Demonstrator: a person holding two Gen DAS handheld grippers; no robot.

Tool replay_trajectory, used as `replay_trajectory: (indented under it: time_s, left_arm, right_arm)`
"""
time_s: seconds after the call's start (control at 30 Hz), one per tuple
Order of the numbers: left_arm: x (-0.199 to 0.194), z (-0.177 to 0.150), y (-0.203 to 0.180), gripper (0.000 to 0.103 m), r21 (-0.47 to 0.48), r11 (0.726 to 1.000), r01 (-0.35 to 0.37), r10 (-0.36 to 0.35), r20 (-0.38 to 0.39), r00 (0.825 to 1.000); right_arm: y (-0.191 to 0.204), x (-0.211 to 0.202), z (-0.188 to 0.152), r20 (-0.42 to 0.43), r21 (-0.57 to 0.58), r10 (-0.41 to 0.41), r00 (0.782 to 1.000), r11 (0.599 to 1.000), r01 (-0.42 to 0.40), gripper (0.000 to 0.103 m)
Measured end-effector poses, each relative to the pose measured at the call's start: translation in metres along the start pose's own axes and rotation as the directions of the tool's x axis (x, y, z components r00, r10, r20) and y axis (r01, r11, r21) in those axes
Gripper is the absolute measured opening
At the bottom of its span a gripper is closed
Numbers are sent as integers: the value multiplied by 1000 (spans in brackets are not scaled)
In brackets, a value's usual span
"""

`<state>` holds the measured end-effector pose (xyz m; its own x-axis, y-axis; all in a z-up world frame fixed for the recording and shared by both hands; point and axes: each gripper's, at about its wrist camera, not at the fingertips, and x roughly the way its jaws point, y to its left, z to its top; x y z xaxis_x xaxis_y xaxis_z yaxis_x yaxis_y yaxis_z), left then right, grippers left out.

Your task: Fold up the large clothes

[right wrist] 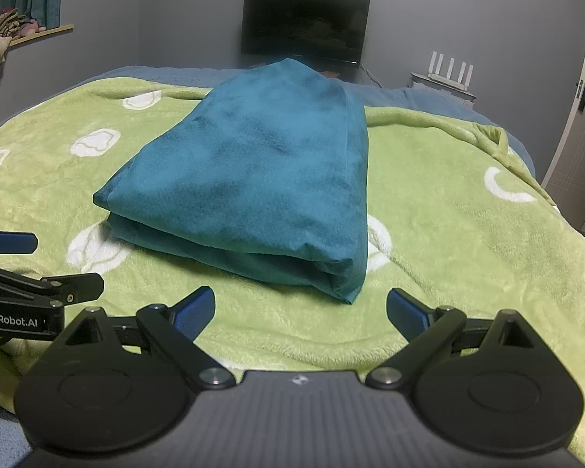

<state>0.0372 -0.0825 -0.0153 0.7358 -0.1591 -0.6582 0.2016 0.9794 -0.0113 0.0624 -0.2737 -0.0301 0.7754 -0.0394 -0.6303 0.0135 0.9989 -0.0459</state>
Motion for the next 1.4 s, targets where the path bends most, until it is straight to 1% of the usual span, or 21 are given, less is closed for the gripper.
replay_trajectory:
  time_s: [0.33,1.4]
  left_arm:
    - [1,-1,-3,102,35,999,-3,3,-4,1000]
    - [0,-1,0,102,24,1000,1,-1,6,1000]
  right_arm:
    - [0,0,0,-1,1,0,1000,1000,0,95]
    - [0,1,0,-3,2,1,1000,1000,-1,95]
